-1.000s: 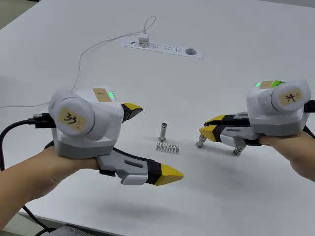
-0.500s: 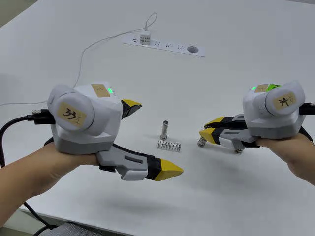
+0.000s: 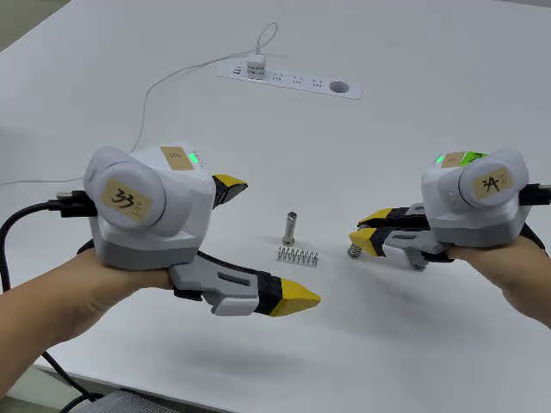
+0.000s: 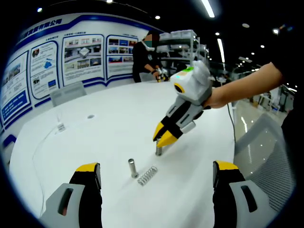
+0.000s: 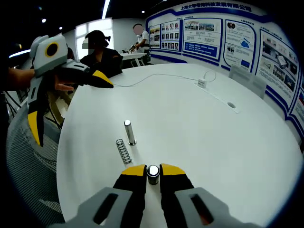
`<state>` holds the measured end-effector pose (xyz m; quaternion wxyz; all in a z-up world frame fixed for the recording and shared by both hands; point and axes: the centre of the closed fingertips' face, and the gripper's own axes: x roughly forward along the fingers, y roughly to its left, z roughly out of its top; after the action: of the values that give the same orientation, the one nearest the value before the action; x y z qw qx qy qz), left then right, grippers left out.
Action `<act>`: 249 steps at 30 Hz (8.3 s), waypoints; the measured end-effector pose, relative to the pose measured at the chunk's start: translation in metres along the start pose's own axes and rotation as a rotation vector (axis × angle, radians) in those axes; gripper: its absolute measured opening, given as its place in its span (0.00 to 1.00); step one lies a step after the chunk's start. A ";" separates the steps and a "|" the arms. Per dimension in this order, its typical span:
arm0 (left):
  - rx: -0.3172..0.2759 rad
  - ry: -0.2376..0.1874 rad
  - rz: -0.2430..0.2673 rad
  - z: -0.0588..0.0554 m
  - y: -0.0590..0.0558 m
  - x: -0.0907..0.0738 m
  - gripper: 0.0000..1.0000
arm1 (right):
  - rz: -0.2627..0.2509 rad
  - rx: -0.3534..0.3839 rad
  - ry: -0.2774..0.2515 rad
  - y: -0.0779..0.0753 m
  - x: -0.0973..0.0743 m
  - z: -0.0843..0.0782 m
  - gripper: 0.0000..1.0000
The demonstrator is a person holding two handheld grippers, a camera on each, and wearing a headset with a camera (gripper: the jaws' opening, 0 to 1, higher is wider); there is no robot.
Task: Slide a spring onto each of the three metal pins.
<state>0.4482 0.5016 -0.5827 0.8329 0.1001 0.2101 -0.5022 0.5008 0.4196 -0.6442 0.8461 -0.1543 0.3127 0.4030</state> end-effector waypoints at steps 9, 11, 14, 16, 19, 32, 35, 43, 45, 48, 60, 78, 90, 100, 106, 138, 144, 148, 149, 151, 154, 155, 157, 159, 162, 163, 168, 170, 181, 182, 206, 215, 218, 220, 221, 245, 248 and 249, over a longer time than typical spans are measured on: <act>0.004 -0.001 0.001 0.001 0.000 -0.001 1.00 | -0.002 0.000 0.008 0.000 0.000 -0.002 0.12; 0.005 -0.002 0.001 0.002 0.000 -0.001 1.00 | 0.000 -0.003 0.011 0.000 0.000 -0.002 0.12; 0.006 -0.002 0.002 0.002 0.000 -0.001 1.00 | -0.006 -0.006 0.007 -0.002 -0.002 0.000 0.13; 0.007 -0.002 0.000 0.002 -0.001 -0.001 1.00 | -0.011 -0.005 0.004 -0.003 -0.004 0.001 0.14; 0.009 -0.002 -0.002 0.003 -0.001 -0.001 1.00 | -0.014 -0.006 -0.003 -0.003 -0.007 0.004 0.14; 0.015 -0.014 -0.005 0.007 -0.003 -0.002 1.00 | 0.026 -0.064 -0.075 0.022 -0.013 0.035 0.15; 0.018 -0.014 -0.004 0.007 -0.003 -0.003 1.00 | 0.050 -0.086 -0.067 0.031 -0.007 0.035 0.15; 0.014 -0.011 0.003 0.004 -0.001 -0.008 1.00 | 0.104 -0.139 -0.006 0.054 0.016 0.024 0.15; 0.010 -0.010 0.006 0.003 0.000 -0.009 1.00 | 0.105 -0.150 0.014 0.056 0.022 0.020 0.15; 0.009 -0.008 0.010 0.002 0.002 -0.010 1.00 | 0.094 -0.156 0.045 0.055 0.030 0.015 0.15; -0.002 -0.011 0.019 0.000 0.006 -0.012 1.00 | 0.095 -0.189 0.129 0.057 0.051 -0.001 0.15; -0.003 -0.008 0.019 -0.003 0.006 -0.014 1.00 | 0.108 -0.190 0.157 0.059 0.056 -0.007 0.14; -0.001 -0.001 0.011 -0.005 0.004 -0.016 1.00 | 0.109 -0.170 0.159 0.060 0.057 -0.007 0.12; 0.005 -0.009 0.012 0.000 0.006 -0.019 0.99 | 0.114 -0.182 0.162 0.063 0.050 -0.006 0.11; 0.015 -0.003 -0.009 0.000 0.003 -0.014 0.96 | 0.137 -0.227 0.121 0.069 0.031 0.008 0.11; 0.123 -0.008 -0.148 0.005 -0.030 -0.006 0.39 | 0.197 -0.481 0.004 0.114 -0.045 0.047 0.11; 0.148 0.005 -0.164 0.005 -0.034 -0.006 0.33 | 0.202 -0.488 0.009 0.116 -0.047 0.046 0.11; 0.139 0.009 -0.185 0.005 -0.039 -0.005 0.27 | 0.204 -0.485 0.010 0.117 -0.047 0.045 0.11; 0.137 0.000 -0.189 0.007 -0.040 -0.005 0.25 | 0.206 -0.483 0.012 0.117 -0.047 0.045 0.11; 0.145 0.000 -0.191 0.008 -0.040 -0.005 0.22 | 0.208 -0.486 0.010 0.118 -0.047 0.045 0.11; 0.151 0.007 -0.203 0.008 -0.042 -0.005 0.19 | 0.210 -0.486 0.007 0.119 -0.048 0.047 0.11; 0.157 0.008 -0.203 0.008 -0.042 -0.005 0.18 | 0.210 -0.489 0.007 0.118 -0.048 0.047 0.11; 0.174 0.006 -0.201 0.009 -0.042 -0.005 0.18 | 0.211 -0.494 0.010 0.118 -0.048 0.047 0.11; 0.195 0.006 -0.203 0.009 -0.043 -0.006 0.17 | 0.212 -0.499 0.011 0.118 -0.049 0.047 0.11; 0.246 0.022 -0.208 0.005 -0.044 -0.006 0.14 | 0.209 -0.518 0.016 0.118 -0.049 0.047 0.11; 0.261 0.020 -0.205 0.005 -0.044 -0.006 0.13 | 0.213 -0.517 0.015 0.119 -0.049 0.047 0.11; 0.276 0.023 -0.212 0.004 -0.046 -0.006 0.12 | 0.216 -0.536 0.025 0.120 -0.048 0.046 0.11; 0.275 0.023 -0.216 0.004 -0.047 -0.006 0.12 | 0.218 -0.537 0.025 0.120 -0.049 0.046 0.11; 0.296 0.016 -0.222 0.006 -0.050 -0.007 0.10 | 0.227 -0.497 0.020 0.115 -0.053 0.045 0.18; 0.293 0.010 -0.221 0.008 -0.049 -0.007 0.10 | 0.221 -0.504 0.040 0.113 -0.053 0.040 0.18; 0.340 0.015 -0.239 0.006 -0.055 -0.010 0.10 | 0.318 -0.354 -0.077 0.124 -0.068 0.057 0.11; 0.343 0.016 -0.235 0.005 -0.055 -0.009 0.10 | 0.348 -0.311 -0.127 0.132 -0.071 0.069 0.11; 0.343 0.015 -0.232 0.005 -0.055 -0.009 0.10 | 0.350 -0.267 -0.151 0.133 -0.071 0.073 0.11; 0.337 0.012 -0.230 0.005 -0.054 -0.009 0.10 | 0.350 -0.242 -0.167 0.134 -0.071 0.077 0.11; 0.334 0.012 -0.229 0.006 -0.054 -0.009 0.10 | 0.350 -0.233 -0.172 0.134 -0.070 0.078 0.11; 0.195 -0.008 -0.184 0.005 -0.042 -0.012 0.14 | 0.337 -0.208 -0.193 0.135 -0.061 0.092 0.11; 0.193 -0.001 -0.163 0.002 -0.038 -0.012 0.28 | 0.329 -0.215 -0.195 0.133 -0.060 0.094 0.11; 0.191 -0.002 -0.154 0.002 -0.037 -0.012 0.33 | 0.326 -0.213 -0.194 0.131 -0.060 0.095 0.11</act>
<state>0.4115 0.4928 -0.5739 0.7787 0.1619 0.1677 -0.5824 0.4081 0.5155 -0.5346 0.7747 -0.1508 0.2062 0.5784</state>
